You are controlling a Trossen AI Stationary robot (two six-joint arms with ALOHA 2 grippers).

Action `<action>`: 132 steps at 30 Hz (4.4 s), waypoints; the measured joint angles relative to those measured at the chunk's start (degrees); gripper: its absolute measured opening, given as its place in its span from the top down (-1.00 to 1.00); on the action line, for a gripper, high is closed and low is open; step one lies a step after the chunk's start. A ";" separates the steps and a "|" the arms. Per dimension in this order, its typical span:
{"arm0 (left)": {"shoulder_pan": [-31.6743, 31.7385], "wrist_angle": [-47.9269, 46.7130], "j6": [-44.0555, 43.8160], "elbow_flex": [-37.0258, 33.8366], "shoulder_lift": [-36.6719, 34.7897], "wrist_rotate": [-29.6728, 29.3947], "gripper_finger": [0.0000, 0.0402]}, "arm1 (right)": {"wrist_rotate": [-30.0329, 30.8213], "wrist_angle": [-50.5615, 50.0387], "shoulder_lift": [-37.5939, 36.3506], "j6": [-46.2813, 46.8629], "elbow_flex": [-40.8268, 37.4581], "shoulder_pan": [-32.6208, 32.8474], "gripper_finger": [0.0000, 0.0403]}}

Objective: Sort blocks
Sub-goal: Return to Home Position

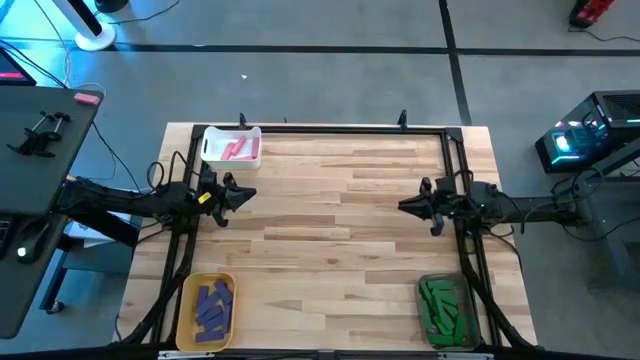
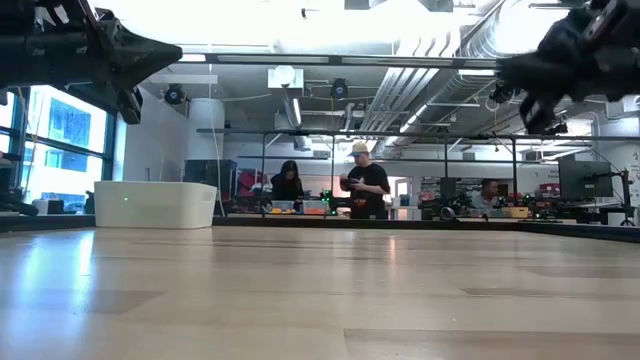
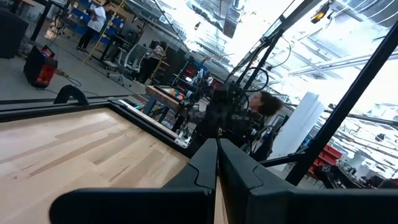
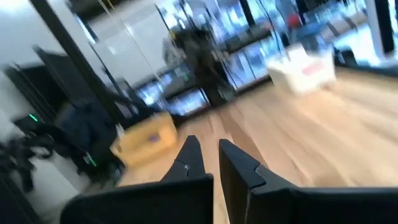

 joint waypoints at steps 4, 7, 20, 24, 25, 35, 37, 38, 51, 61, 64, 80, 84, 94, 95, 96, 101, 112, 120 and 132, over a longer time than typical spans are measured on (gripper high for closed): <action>0.00 -0.01 0.00 0.00 0.00 0.00 0.98 | 0.02 -6.49 0.09 -0.27 0.00 0.00 1.00; 0.00 0.00 0.00 0.00 0.00 0.00 0.98 | 0.01 -10.93 0.06 -0.07 0.02 0.00 1.00; -0.02 0.00 -0.02 0.00 0.00 0.00 0.98 | -0.01 -22.87 0.09 -0.21 0.02 0.00 1.00; -0.02 0.00 -0.02 0.00 0.00 0.00 0.98 | -0.01 -23.13 0.09 -0.19 0.04 0.00 1.00; -0.02 0.00 -0.02 0.00 0.00 0.00 0.98 | -0.01 -23.13 0.09 -0.21 0.04 0.00 1.00; -0.02 -0.73 -0.02 0.02 -0.03 -0.02 0.98 | -0.02 -23.03 -6.62 -0.20 0.09 0.00 1.00; -0.02 -2.41 -0.01 0.02 -1.30 -0.02 0.98 | -0.03 -22.97 -8.94 -0.21 0.09 0.00 1.00; -0.01 -3.82 -0.02 0.02 -2.83 -0.01 0.98 | -0.02 -22.89 -10.17 -0.20 0.09 0.00 1.00; 4.31 -15.21 -0.08 -0.14 -21.62 -0.79 0.98 | 0.01 -22.71 -13.23 -0.19 0.09 -0.05 1.00; 5.22 -16.10 -0.06 -0.13 -21.68 -2.01 0.98 | 0.14 -22.78 -12.59 -0.20 0.07 -0.07 1.00; 5.20 -15.99 -0.04 -0.11 -21.68 -1.99 0.98 | 0.14 -22.78 -12.59 -0.20 0.07 -0.06 1.00; 0.54 -29.94 25.43 -0.11 -21.72 4.98 0.98 | 0.14 -22.77 -12.61 -0.19 0.02 -0.06 1.00; 0.61 -30.20 26.38 -0.11 -21.70 5.51 0.98 | 0.14 -22.76 -12.61 -0.19 0.02 -0.06 1.00; 0.61 -30.21 25.53 -0.11 -21.09 5.44 0.98 | 0.14 -22.78 -12.64 -0.20 0.02 -0.06 1.00; 0.61 -30.21 25.53 -0.11 -21.11 5.43 0.98 | 0.15 -22.78 -12.64 -0.20 0.02 -0.04 1.00; 0.61 -30.21 25.53 -0.11 -21.11 5.43 0.98 | 0.14 -22.76 -12.64 -0.21 0.02 -0.06 1.00; 0.61 -30.21 25.53 -0.11 -21.11 5.42 0.98 | 0.14 -22.76 -12.64 -0.21 0.02 -0.06 1.00; 0.61 -30.21 25.51 -0.11 -21.11 5.42 0.98 | 0.14 -22.77 -12.64 -0.21 0.02 -0.05 1.00; 0.61 -30.21 25.51 -0.11 -21.11 5.41 0.98 | 0.14 -22.77 -12.64 -0.20 0.02 -0.05 1.00; 0.61 -30.21 25.51 -0.11 -21.11 5.40 0.98 | 0.14 -22.77 -12.64 -0.19 0.02 -0.07 1.00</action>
